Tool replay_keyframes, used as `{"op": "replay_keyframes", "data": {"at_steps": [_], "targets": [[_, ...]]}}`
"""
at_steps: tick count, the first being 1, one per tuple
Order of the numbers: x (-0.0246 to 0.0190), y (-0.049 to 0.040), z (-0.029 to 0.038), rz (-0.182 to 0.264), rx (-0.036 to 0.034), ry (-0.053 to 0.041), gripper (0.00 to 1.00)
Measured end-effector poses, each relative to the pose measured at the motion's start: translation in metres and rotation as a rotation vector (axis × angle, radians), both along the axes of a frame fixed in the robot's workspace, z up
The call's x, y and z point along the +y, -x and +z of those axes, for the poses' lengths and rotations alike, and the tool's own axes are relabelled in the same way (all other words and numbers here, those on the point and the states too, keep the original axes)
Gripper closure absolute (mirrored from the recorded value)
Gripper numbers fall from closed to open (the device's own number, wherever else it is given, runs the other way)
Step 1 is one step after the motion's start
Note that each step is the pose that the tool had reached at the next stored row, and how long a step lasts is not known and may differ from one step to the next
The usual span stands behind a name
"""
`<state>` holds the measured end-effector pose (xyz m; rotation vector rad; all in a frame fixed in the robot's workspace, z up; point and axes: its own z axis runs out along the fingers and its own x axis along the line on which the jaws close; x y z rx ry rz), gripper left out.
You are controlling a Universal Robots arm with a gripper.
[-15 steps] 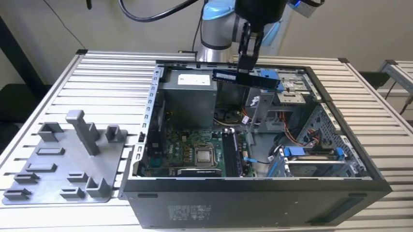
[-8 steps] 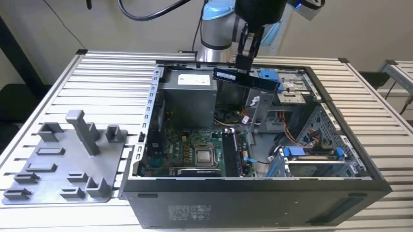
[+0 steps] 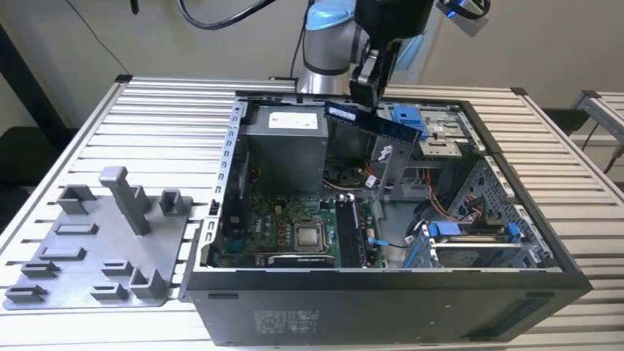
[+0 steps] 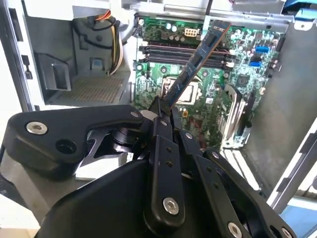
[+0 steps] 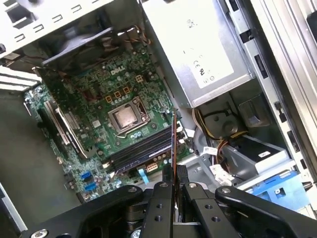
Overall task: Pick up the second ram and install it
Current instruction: 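Insert the second ram into the second slot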
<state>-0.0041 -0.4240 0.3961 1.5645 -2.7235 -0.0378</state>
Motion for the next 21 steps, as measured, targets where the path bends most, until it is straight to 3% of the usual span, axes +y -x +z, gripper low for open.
{"op": "replay_keyframes", "data": {"at_steps": [21], "targets": [[0.0000,0.0000,-0.0043,-0.379,0.0000,0.0000,0.86]]}}
